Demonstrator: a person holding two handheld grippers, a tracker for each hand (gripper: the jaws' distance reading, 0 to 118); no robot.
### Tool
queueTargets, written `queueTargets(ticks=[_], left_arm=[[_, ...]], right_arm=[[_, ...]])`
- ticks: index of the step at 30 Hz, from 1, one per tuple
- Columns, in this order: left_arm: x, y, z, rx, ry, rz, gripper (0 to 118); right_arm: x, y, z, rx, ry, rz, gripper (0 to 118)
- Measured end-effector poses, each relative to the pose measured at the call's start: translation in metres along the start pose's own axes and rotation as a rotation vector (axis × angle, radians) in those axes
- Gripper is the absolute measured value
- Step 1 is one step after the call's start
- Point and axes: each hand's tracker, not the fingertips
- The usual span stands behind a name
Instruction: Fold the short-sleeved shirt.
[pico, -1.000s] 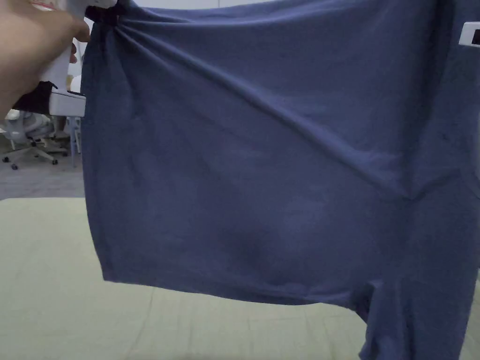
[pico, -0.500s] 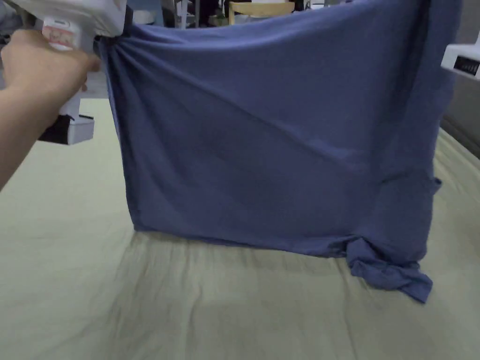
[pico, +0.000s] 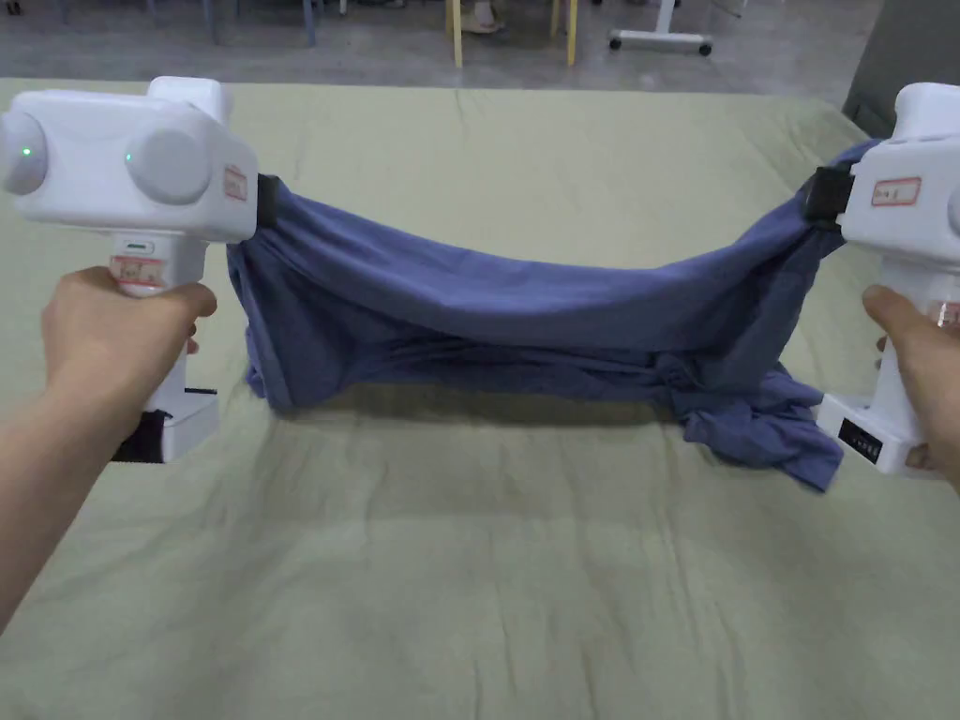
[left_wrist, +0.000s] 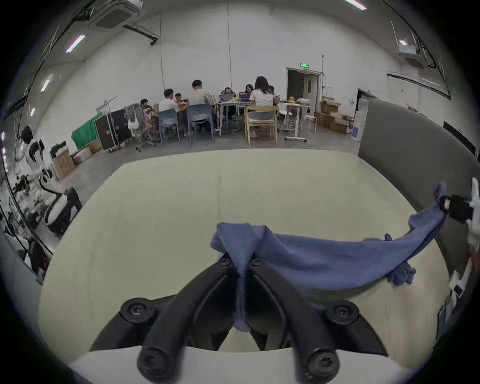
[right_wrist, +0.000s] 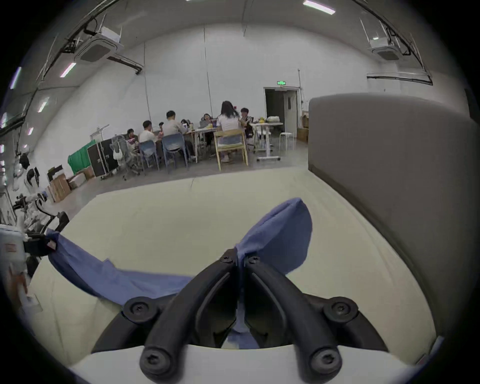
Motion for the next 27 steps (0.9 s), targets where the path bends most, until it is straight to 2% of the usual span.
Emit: queueTargets(ticks=[5,6,11,18,20,27], left_arm=[[-0.013,-0.079,0.042,-0.008,-0.033,0.051,3],[-0.017,-0.096,0.051,-0.008,-0.050,0.102,3],[-0.025,-0.168,0.096,-0.069,-0.054,0.125,3],[-0.012,-0.252,0.154,-0.178,-0.023,-0.005,3],[-0.005,-0.275,0.169,-0.225,-0.021,-0.058,3],[0.004,-0.330,0.204,-0.301,-0.019,-0.068,3]], right_arm=[[0.021,-0.077,0.053,-0.049,0.047,-0.028,5],[0.025,-0.093,0.066,-0.065,0.053,-0.055,5],[0.047,-0.162,0.135,-0.106,0.067,-0.128,5],[0.083,-0.230,0.209,-0.175,0.034,-0.179,5],[0.087,-0.244,0.225,-0.199,0.024,-0.170,5],[0.100,-0.278,0.270,-0.274,0.006,-0.136,5]])
